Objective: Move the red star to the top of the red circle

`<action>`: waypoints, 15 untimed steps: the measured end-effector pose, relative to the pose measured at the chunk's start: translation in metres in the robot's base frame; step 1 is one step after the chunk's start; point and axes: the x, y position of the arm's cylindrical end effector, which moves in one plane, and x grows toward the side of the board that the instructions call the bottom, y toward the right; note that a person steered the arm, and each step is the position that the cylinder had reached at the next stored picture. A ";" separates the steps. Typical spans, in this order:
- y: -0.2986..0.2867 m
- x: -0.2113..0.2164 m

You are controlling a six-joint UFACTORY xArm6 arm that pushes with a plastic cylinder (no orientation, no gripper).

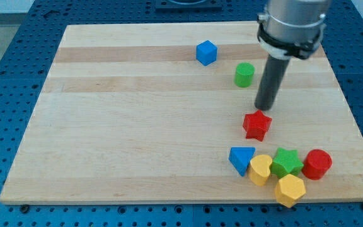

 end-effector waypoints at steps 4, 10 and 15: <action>-0.061 0.059; -0.002 0.024; 0.033 0.065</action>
